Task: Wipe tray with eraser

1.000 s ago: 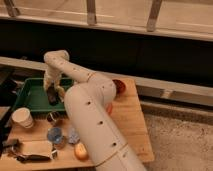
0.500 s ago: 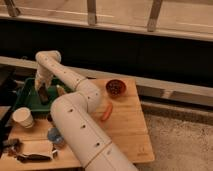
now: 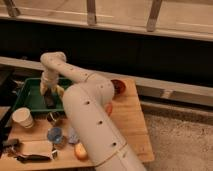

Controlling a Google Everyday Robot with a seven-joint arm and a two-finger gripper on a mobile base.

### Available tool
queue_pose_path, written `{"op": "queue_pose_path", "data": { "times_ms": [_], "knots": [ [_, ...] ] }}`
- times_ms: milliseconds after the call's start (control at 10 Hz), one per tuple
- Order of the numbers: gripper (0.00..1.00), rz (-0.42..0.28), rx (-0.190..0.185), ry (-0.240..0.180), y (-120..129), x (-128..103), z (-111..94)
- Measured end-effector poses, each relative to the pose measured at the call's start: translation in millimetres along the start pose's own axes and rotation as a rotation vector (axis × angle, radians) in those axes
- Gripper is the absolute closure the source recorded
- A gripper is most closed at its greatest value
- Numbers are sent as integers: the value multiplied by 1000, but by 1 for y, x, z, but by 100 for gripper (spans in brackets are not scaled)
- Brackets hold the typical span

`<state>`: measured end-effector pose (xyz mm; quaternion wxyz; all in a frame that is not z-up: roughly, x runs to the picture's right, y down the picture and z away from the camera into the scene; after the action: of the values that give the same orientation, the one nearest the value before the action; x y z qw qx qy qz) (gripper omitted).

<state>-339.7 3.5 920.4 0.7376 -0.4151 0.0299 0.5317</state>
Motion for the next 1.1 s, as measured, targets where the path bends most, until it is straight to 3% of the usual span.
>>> {"op": "queue_pose_path", "data": {
  "times_ms": [300,600,800,1100],
  "knots": [
    [100,3,53,1,-22,-2,-12],
    [100,-35,68,-23,-8,-27,-8],
    [100,-65,61,-34,15,-39,0],
    [100,-86,22,-3,31,-21,4]
  ]
}}
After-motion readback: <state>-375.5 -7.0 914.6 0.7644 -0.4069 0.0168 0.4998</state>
